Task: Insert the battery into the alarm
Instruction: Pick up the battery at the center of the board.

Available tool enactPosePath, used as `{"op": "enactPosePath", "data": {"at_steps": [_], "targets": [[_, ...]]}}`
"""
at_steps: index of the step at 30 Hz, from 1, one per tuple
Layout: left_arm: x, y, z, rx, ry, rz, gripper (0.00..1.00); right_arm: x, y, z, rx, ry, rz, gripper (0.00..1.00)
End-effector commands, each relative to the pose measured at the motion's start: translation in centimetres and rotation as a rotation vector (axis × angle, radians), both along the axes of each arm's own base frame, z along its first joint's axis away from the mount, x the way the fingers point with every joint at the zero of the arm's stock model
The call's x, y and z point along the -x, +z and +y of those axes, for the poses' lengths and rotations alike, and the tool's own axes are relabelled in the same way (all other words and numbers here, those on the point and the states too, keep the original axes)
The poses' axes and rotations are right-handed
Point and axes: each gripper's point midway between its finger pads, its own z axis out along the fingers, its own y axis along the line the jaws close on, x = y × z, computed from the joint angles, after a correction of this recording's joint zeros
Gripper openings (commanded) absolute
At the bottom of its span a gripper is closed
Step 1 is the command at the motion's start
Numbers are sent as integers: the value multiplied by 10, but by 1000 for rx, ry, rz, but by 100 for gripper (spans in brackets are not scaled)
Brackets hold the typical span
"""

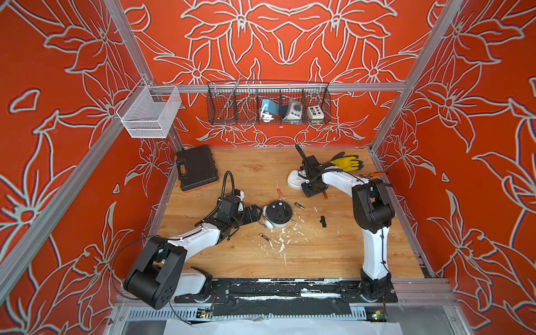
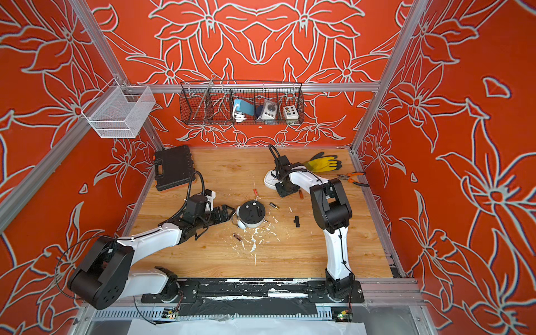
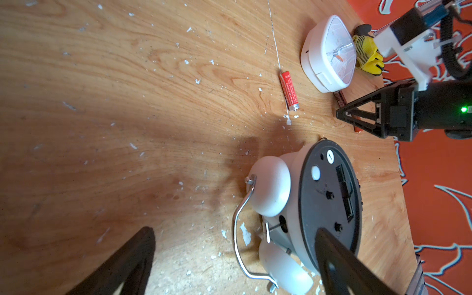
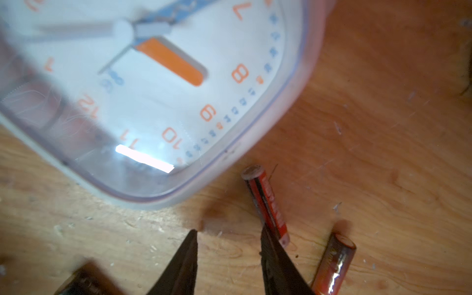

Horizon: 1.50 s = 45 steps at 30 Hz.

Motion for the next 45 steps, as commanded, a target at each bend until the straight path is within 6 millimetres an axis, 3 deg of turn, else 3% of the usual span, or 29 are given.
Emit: {"op": "enactPosePath", "data": {"at_steps": [1, 11, 21, 27, 31, 40, 45], "targets": [[-5, 7, -1, 6, -2, -24, 92, -2, -6, -7, 38, 9, 19, 42], [-6, 6, -1, 5, 0, -26, 92, -4, -9, -11, 52, 7, 35, 32], [-7, 5, -2, 2, -10, -30, 92, -17, 40, -9, -1, 22, -100, 42], [-8, 0, -3, -2, -17, -21, 93, -21, 26, -19, 15, 10, -55, 56], [-8, 0, -5, 9, -23, -20, 93, -24, 16, -23, 14, 2, -25, 58], [-10, 2, -6, 9, -21, -27, 93, -23, -3, -25, 28, 6, 20, 48], [-8, 2, -5, 8, -20, -27, 93, -19, -3, -24, 18, 3, 23, 36]]}}
